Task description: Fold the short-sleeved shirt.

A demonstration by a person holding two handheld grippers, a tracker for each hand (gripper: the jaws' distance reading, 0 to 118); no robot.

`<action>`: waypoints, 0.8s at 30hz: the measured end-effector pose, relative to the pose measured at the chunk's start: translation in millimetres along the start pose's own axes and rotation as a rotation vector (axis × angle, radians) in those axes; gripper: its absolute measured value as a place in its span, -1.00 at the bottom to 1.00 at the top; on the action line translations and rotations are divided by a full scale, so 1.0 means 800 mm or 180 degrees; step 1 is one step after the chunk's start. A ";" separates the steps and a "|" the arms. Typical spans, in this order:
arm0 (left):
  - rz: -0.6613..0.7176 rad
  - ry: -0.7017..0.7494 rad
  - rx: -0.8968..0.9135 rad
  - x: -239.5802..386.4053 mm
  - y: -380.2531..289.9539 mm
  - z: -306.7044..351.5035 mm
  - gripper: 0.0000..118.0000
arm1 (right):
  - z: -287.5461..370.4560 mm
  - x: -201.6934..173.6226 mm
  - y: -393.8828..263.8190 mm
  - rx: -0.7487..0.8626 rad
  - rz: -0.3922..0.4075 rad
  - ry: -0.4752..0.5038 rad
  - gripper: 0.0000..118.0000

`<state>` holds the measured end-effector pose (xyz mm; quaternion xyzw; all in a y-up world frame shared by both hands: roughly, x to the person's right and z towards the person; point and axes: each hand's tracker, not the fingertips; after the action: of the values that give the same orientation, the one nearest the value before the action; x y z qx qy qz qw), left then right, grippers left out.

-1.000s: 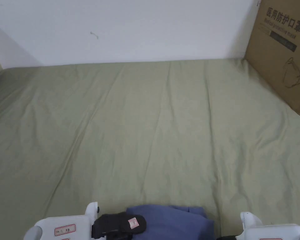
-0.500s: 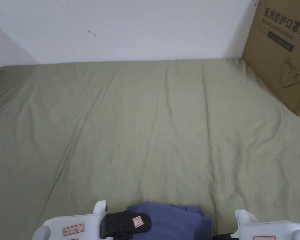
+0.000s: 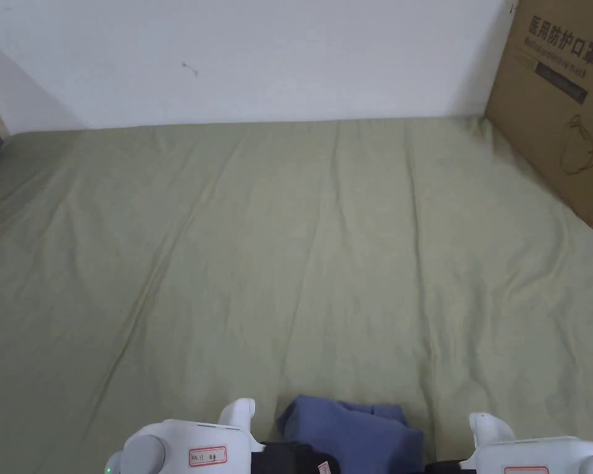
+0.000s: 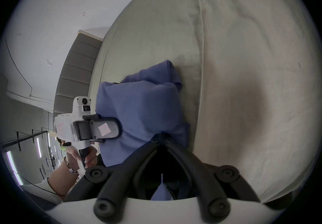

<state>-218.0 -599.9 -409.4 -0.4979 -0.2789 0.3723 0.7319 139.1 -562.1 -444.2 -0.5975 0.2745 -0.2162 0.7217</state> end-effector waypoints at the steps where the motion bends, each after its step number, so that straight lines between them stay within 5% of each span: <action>1: 0.0017 0.0005 0.0079 0.005 -0.002 0.001 -0.27 | 0.001 0.000 -0.001 0.0018 -0.0005 0.0000 -1.00; 7: -0.0176 0.0197 0.0341 0.024 -0.007 0.038 -0.27 | 0.030 -0.013 -0.003 0.0183 -0.0075 0.0108 -1.00; 12: -0.0102 0.0451 0.0672 0.002 0.012 0.160 -0.27 | 0.065 -0.043 0.006 0.0354 0.0209 0.0096 -1.00; 17: -0.0527 0.1721 0.0473 -0.025 0.052 0.289 -0.27 | 0.081 -0.070 0.010 0.0471 0.0346 0.0109 -1.00; 24: -0.0409 0.2910 0.0078 -0.094 0.099 0.389 -0.26 | 0.079 -0.098 0.007 0.0452 0.0506 0.0022 -1.00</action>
<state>-524.6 -481.6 -377.8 -0.5840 0.0466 0.0717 0.8072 121.1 -464.0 -430.2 -0.5205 0.3075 -0.1793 0.7762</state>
